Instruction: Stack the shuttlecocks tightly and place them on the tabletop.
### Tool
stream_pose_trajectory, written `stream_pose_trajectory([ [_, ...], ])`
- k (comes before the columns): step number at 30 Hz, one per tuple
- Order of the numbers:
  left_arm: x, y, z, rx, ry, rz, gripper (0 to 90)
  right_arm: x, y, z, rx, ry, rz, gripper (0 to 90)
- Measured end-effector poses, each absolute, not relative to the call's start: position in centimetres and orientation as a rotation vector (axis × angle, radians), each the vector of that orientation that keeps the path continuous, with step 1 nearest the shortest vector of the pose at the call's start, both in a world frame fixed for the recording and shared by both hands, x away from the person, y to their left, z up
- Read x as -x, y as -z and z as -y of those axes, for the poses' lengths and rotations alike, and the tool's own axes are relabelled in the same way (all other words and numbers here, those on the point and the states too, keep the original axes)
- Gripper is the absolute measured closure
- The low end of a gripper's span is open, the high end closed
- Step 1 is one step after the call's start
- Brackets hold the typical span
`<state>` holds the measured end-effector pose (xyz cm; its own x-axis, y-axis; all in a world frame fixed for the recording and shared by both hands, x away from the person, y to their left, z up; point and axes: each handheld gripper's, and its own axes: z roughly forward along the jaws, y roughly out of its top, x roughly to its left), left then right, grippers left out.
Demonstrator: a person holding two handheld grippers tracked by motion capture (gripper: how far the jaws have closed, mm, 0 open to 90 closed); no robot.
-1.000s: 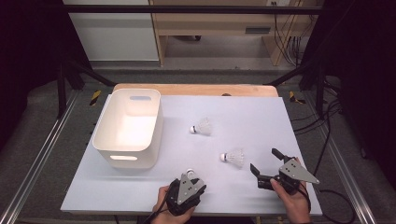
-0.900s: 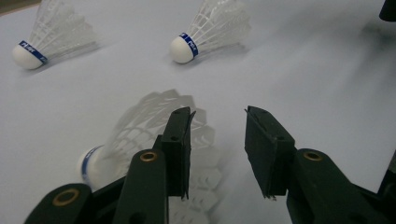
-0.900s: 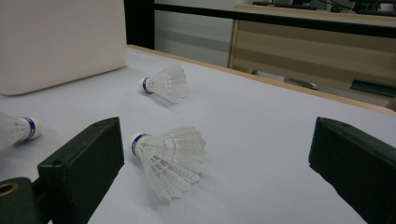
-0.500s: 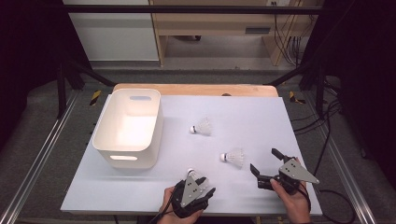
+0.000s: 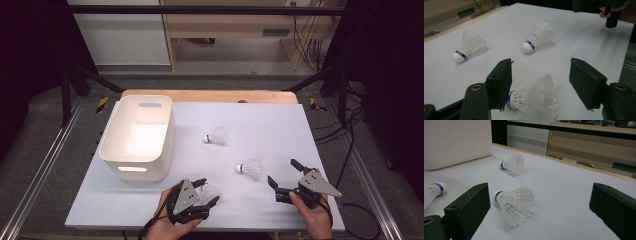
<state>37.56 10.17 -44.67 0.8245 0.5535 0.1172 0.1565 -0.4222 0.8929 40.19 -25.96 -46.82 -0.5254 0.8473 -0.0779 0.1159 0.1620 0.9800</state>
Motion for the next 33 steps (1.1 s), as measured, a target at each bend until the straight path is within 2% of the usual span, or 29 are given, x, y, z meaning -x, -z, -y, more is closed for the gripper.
stream_pose_trajectory([
  [7, -38.8, 46.6, -8.7, -2.103, -0.498, -0.46, 34.9, -40.2, 46.8, 26.0, -0.919, -1.413, -1.786, 3.5],
  [9, -39.2, 47.0, -8.4, -2.103, -0.512, -0.468, 39.2, -40.2, 46.8, 26.0, -0.921, -1.415, -1.786, 3.5],
  [12, -39.9, 47.5, -8.0, -2.111, -0.533, -0.485, 56.4, -40.2, 46.8, 26.0, -0.922, -1.419, -1.782, 3.5],
  [14, -40.0, 47.6, -8.0, -2.11, -0.538, -0.489, 64.4, -40.2, 46.8, 26.0, -0.922, -1.419, -1.782, 3.6],
  [16, -40.4, 47.6, -7.8, -2.093, -0.559, -0.523, 65.9, -40.2, 46.8, 26.0, -0.922, -1.419, -1.782, 3.6],
  [17, -40.7, 47.6, -7.7, -2.074, -0.582, -0.553, 72.1, -40.2, 46.8, 26.0, -0.918, -1.418, -1.783, 3.6],
  [20, -41.4, 47.2, -7.3, -2.018, -0.604, -0.64, 76.3, -40.2, 46.8, 26.0, -0.918, -1.416, -1.787, 3.6],
  [22, -42.0, 47.0, -6.9, -2.009, -0.619, -0.682, 76.6, -40.2, 46.8, 26.0, -0.918, -1.416, -1.789, 3.6],
  [27, -42.3, 47.3, -5.8, -2.034, -0.543, -0.665, 73.2, -40.2, 46.8, 26.0, -0.918, -1.412, -1.791, 3.6],
  [33, -41.7, 47.3, -5.6, -1.999, -0.5, -0.624, 59.7, -40.2, 46.8, 26.0, -0.916, -1.406, -1.795, 3.6],
])
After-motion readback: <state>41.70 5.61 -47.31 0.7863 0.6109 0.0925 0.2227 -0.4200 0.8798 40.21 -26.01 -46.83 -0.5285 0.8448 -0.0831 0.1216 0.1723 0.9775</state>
